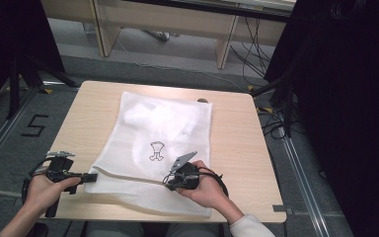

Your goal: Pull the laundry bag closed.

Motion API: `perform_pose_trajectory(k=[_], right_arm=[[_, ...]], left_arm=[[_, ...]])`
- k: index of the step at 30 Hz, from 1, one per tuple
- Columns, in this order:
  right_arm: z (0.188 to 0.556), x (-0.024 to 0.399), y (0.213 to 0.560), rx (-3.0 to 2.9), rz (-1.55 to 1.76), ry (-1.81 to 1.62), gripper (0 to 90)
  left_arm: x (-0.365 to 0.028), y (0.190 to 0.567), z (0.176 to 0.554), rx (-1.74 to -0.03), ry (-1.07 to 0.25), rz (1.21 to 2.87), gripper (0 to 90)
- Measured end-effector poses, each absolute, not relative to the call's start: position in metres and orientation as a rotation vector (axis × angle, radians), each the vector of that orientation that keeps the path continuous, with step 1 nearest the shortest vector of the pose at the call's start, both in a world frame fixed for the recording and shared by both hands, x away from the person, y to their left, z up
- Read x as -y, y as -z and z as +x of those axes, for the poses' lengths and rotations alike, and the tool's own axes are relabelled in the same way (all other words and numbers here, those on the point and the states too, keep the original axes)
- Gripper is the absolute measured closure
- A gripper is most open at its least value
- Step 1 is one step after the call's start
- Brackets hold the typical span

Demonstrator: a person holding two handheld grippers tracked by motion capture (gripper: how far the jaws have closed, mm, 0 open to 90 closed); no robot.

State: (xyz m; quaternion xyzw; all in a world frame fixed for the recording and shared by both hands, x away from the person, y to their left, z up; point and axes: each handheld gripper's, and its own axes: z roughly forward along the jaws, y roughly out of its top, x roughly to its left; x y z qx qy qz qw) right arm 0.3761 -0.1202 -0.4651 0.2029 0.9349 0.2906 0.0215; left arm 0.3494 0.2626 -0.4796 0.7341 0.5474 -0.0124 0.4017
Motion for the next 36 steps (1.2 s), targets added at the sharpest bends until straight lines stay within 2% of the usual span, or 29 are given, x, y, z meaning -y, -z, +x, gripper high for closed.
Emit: perform_pose_trajectory(k=[36], right_arm=[[0.372,0.135,0.467,-2.904,0.675,-0.867,82.7]], left_arm=[[-0.263,0.480,0.350,-1.390,0.029,1.854,85.9]])
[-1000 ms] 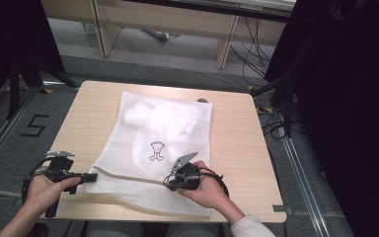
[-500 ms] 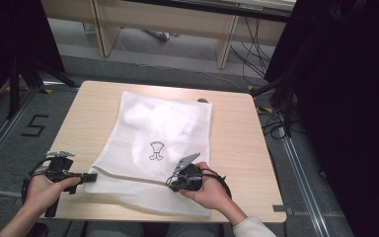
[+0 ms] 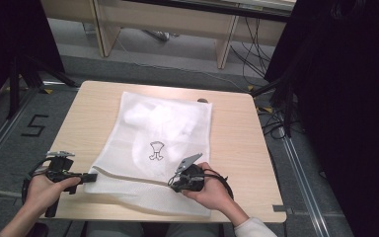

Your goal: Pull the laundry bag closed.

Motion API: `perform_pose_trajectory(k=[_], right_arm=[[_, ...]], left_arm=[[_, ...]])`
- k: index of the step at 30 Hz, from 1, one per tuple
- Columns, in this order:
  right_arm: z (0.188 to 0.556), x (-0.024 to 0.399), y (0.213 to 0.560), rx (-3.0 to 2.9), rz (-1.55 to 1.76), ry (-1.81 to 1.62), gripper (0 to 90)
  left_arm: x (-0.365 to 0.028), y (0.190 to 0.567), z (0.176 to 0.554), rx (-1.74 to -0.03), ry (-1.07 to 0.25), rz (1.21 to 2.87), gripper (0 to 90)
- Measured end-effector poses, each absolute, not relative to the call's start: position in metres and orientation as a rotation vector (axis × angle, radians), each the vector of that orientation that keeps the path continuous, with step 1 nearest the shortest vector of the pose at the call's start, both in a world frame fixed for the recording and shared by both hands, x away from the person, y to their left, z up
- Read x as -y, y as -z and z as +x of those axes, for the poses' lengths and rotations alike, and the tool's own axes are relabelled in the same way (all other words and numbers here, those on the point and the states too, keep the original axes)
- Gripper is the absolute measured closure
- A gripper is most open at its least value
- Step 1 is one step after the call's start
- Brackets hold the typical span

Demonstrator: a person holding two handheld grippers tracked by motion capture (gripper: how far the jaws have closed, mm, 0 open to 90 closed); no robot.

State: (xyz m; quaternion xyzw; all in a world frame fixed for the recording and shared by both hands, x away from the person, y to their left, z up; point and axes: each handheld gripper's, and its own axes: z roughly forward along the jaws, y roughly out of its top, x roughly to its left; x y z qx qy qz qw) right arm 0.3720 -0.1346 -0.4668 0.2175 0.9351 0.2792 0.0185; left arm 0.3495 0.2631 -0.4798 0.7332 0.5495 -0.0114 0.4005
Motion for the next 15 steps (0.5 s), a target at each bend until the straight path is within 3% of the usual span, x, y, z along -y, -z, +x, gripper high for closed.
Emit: perform_pose_trajectory(k=[15], right_arm=[[0.3712,0.1408,0.4663,-2.893,0.671,-0.879,82.7]], left_arm=[[-0.2629,0.4797,0.3495,-1.388,0.030,1.854,85.8]])
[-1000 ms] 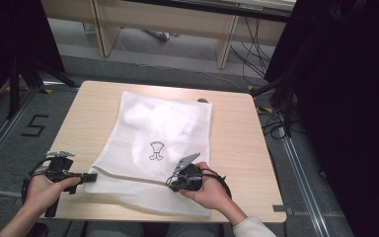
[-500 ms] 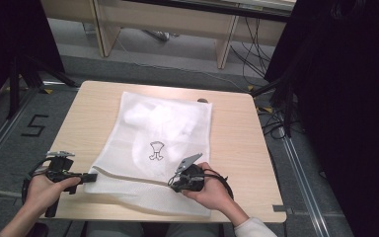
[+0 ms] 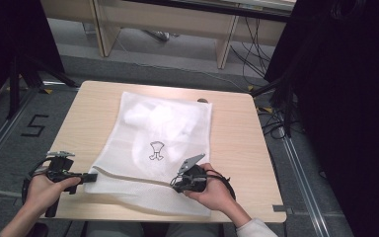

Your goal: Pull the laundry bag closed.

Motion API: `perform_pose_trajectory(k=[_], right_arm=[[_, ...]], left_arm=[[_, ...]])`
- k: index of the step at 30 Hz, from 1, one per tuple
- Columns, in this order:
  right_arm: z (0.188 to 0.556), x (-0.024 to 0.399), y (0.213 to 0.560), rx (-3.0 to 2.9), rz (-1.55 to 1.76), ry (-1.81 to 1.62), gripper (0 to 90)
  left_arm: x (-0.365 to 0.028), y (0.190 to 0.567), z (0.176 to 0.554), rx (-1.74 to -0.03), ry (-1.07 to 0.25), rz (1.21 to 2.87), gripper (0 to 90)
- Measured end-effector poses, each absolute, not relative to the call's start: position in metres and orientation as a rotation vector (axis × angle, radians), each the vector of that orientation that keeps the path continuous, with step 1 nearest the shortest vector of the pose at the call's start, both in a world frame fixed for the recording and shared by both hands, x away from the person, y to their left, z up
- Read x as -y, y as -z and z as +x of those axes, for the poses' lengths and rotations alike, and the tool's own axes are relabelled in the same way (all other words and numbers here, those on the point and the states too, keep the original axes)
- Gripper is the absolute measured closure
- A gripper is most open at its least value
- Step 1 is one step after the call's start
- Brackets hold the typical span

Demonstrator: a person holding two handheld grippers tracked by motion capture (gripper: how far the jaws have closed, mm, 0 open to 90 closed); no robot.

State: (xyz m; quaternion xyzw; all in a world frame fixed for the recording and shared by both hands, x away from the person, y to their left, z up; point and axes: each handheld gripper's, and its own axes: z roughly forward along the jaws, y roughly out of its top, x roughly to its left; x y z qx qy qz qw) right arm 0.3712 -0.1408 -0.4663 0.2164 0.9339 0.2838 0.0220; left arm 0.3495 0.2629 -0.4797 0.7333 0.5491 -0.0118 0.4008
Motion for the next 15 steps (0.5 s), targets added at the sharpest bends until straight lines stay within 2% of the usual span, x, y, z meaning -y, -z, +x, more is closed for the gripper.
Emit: perform_pose_trajectory(k=[15], right_arm=[[0.3695,0.1460,0.4648,-2.883,0.704,-0.902,82.7]], left_arm=[[-0.2627,0.4789,0.3492,-1.388,0.024,1.854,85.9]])
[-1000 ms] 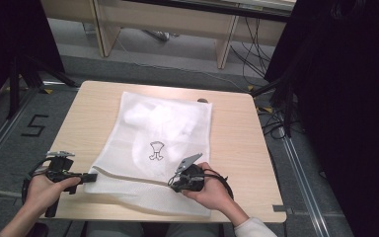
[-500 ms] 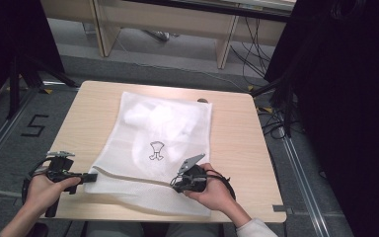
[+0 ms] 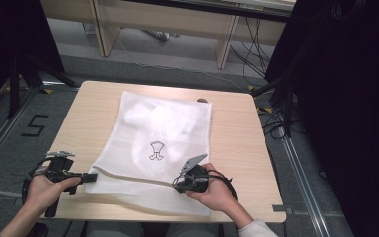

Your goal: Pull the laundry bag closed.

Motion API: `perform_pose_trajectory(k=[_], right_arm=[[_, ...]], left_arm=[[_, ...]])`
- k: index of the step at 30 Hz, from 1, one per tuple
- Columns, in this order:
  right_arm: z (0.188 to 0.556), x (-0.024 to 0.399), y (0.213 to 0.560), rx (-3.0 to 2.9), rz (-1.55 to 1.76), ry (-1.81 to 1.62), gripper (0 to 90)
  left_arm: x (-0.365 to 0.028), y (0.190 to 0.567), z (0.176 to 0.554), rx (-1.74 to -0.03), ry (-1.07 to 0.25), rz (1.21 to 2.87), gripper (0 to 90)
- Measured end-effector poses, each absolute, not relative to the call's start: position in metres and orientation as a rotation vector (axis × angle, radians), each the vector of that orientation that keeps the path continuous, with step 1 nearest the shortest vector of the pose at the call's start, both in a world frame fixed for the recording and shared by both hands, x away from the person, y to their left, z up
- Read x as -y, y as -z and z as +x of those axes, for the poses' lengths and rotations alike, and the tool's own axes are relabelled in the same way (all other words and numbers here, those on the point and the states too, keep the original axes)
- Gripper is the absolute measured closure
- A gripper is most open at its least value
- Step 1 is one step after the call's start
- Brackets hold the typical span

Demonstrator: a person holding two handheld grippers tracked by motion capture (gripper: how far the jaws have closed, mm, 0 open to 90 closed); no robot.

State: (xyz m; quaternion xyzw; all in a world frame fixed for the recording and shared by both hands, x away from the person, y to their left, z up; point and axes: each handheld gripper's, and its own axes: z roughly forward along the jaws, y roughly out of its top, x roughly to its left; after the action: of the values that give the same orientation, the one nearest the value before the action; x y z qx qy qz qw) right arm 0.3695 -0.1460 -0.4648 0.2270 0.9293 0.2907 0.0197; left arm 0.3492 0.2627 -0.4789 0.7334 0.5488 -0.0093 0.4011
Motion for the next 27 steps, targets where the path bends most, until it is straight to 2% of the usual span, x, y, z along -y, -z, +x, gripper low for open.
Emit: perform_pose_trajectory(k=[27], right_arm=[[0.367,0.158,0.464,-2.876,0.751,-0.897,82.7]], left_arm=[[-0.263,0.480,0.350,-1.390,0.030,1.854,85.9]])
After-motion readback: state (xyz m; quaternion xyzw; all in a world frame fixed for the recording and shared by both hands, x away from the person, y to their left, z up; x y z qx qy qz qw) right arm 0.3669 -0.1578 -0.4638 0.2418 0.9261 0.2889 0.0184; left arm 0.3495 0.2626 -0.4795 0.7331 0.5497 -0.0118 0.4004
